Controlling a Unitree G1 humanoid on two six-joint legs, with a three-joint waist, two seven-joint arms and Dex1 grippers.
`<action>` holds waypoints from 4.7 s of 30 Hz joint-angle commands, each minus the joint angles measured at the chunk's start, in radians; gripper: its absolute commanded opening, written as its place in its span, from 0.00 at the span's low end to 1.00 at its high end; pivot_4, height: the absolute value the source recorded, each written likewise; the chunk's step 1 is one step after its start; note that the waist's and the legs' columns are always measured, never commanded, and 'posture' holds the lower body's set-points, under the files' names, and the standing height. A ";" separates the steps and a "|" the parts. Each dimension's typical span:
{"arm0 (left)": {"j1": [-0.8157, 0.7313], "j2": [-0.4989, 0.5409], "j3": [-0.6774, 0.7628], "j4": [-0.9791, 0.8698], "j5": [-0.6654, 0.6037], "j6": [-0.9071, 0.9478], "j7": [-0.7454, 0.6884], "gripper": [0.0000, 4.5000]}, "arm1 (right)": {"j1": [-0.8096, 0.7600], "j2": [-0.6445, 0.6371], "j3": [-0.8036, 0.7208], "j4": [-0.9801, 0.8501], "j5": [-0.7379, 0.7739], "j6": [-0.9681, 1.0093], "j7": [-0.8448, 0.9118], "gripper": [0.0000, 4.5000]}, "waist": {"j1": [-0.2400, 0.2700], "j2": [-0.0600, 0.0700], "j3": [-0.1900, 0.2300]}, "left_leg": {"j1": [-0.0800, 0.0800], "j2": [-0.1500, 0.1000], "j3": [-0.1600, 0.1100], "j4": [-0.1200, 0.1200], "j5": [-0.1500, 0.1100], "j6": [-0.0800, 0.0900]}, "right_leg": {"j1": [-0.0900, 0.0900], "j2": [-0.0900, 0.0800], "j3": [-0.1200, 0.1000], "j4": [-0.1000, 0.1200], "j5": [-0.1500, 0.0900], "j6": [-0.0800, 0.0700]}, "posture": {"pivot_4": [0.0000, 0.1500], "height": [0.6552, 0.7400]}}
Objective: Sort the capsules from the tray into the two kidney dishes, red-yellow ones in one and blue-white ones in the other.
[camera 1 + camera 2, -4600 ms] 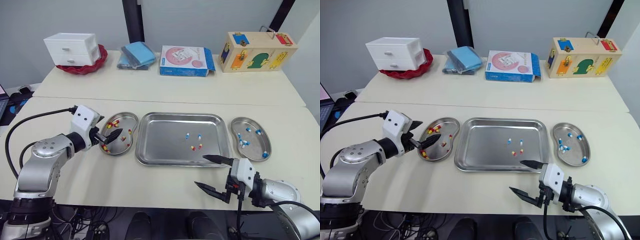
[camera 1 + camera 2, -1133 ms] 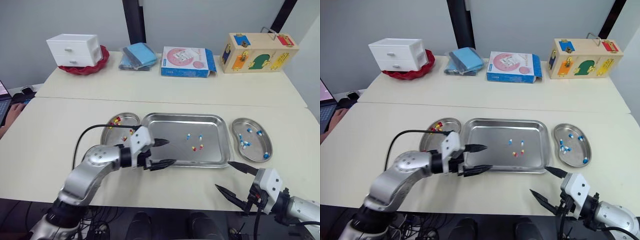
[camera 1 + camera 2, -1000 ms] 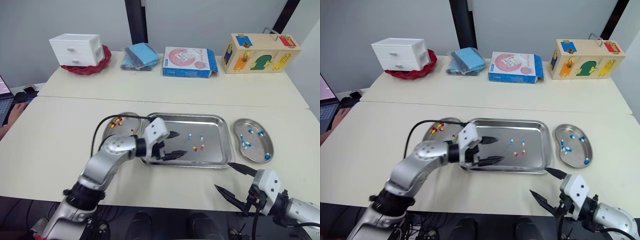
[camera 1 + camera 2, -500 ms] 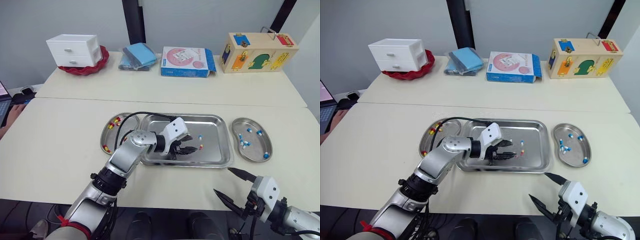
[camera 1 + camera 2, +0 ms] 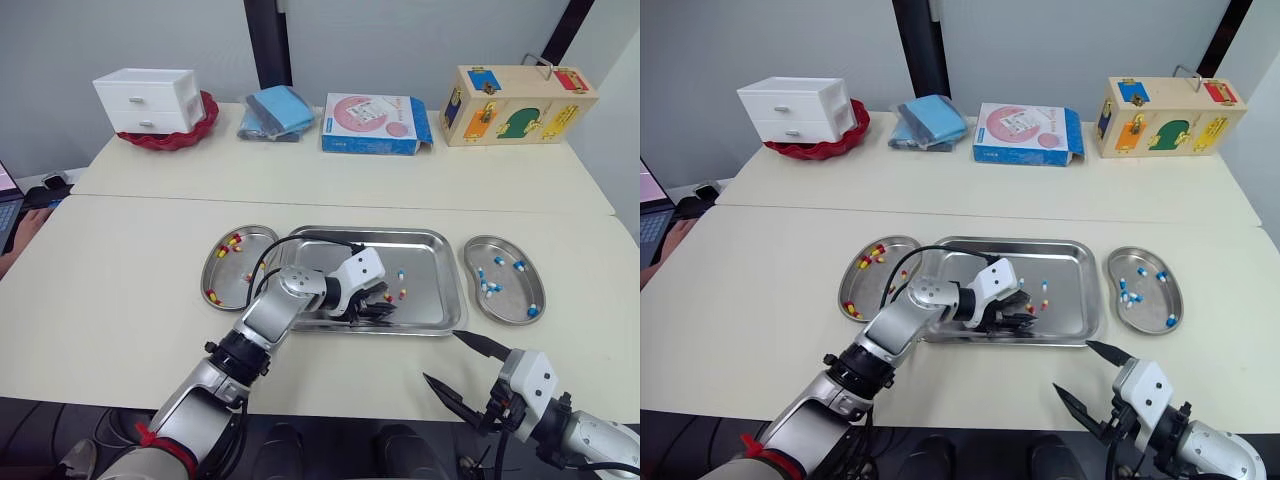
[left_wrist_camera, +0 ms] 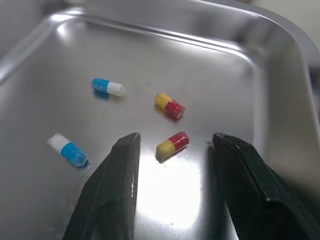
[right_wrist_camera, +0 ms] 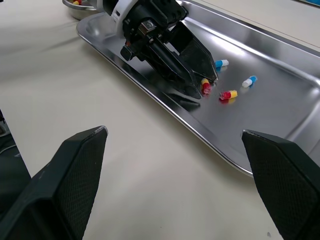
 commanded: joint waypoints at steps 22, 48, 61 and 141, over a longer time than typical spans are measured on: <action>-0.022 0.014 0.049 -0.085 0.000 0.019 -0.068 0.01 | -0.016 -0.019 -0.012 -0.075 0.022 0.052 -0.015 1.00 | 0.000 0.001 0.000 | 0.000 0.000 0.000 0.000 0.000 0.000 | 0.000 0.000 0.000 0.000 0.000 0.000 | 1.00 1.00; 0.340 0.273 0.718 -0.673 -0.206 0.538 0.318 0.01 | -0.418 -0.050 0.186 0.126 0.031 0.032 0.168 1.00 | 0.005 0.000 0.000 | -0.001 0.001 -0.002 0.000 0.000 0.000 | 0.000 -0.001 -0.002 0.000 0.000 0.000 | 1.00 1.00; 0.375 0.292 0.701 -0.597 -0.159 0.372 0.411 0.47 | -0.447 -0.045 0.193 0.139 0.036 0.050 0.172 1.00 | 0.002 0.000 0.000 | -0.001 0.001 -0.002 0.000 0.000 0.000 | 0.000 -0.001 -0.002 0.000 0.000 0.000 | 1.00 1.00; 0.958 0.352 0.673 -0.696 -0.471 -0.205 -0.156 0.99 | 0.189 -0.103 -0.450 0.197 0.062 -0.094 0.329 1.00 | -0.003 0.002 -0.002 | 0.001 0.001 0.003 -0.002 0.000 0.000 | 0.001 -0.001 0.003 -0.008 0.000 0.000 | 1.00 1.00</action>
